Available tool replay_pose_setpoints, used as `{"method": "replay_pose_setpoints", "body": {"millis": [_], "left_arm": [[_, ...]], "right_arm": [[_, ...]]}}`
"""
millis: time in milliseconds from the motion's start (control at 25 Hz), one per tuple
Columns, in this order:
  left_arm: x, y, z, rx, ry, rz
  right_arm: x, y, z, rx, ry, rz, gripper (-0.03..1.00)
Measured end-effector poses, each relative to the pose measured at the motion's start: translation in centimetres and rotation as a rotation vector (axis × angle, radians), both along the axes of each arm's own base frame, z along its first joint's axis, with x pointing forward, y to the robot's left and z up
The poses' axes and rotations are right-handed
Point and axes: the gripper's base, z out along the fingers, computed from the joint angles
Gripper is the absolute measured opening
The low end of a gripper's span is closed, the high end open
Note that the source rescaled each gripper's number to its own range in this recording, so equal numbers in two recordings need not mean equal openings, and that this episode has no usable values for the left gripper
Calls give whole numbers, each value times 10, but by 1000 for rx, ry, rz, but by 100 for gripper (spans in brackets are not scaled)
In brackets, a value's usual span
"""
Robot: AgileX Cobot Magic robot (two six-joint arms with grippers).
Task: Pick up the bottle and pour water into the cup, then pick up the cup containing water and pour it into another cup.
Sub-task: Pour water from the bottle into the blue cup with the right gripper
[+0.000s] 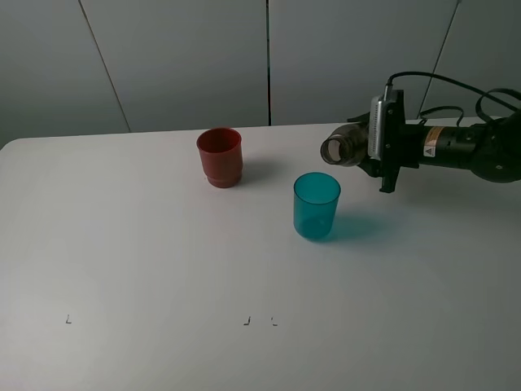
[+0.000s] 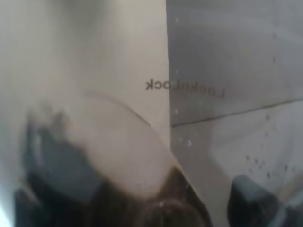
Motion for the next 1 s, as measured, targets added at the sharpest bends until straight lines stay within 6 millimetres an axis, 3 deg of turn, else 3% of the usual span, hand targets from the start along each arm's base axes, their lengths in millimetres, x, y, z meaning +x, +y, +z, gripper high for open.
{"method": "replay_pose_setpoints", "body": {"millis": [1000], "left_arm": [[0, 0, 0, 0, 0, 0]], "right_arm": [[1, 5, 4, -13, -71, 32, 2]]}}
